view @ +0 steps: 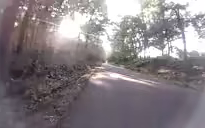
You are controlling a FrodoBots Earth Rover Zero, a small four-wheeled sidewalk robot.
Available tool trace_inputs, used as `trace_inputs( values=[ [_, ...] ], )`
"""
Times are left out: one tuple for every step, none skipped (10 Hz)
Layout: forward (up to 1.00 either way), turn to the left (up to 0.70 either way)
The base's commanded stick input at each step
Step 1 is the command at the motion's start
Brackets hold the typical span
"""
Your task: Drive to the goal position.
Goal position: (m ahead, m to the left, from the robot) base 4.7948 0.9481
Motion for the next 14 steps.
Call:
trace_inputs(
  values=[
    [0.7,-0.01],
    [0.7,-0.01],
    [0.7,-0.01],
    [0.7,-0.01],
    [0.7,-0.01],
    [0.7,-0.01],
    [0.7,-0.01],
    [0.7,-0.01],
    [0.7,-0.01],
    [0.7,-0.01],
    [0.7,-0.01],
    [0.7,-0.01],
    [0.7,-0.01],
    [0.7,-0.01]
  ],
)
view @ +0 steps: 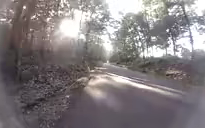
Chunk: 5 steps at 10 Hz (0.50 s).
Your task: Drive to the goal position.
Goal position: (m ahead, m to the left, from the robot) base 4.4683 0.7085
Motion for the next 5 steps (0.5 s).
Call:
trace_inputs(
  values=[
    [0.7,-0.01],
    [0.7,-0.01],
    [0.7,-0.01],
    [0.7,-0.01],
    [0.7,-0.01]
  ],
)
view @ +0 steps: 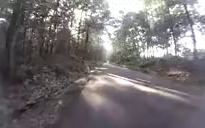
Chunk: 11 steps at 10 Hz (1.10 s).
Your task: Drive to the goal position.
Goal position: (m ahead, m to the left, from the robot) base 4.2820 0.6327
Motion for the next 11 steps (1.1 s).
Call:
trace_inputs(
  values=[
    [0.7,-0.01],
    [0.7,-0.01],
    [0.7,-0.01],
    [0.7,-0.01],
    [0.7,-0.01],
    [0.7,-0.01],
    [0.7,-0.01],
    [0.7,-0.01],
    [0.7,-0.01],
    [0.7,-0.01],
    [0.7,-0.01]
  ],
)
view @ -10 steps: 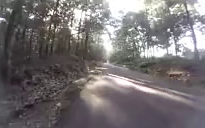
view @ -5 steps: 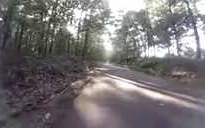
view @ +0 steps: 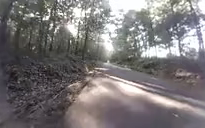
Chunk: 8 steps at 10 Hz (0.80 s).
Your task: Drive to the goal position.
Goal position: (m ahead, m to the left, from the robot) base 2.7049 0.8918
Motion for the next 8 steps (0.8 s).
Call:
trace_inputs(
  values=[
    [0.7,-0.01],
    [0.7,-0.01],
    [0.7,-0.01],
    [0.7,-0.01],
    [0.7,-0.01],
    [0.7,-0.01],
    [0.7,-0.01],
    [0.7,-0.01]
  ],
)
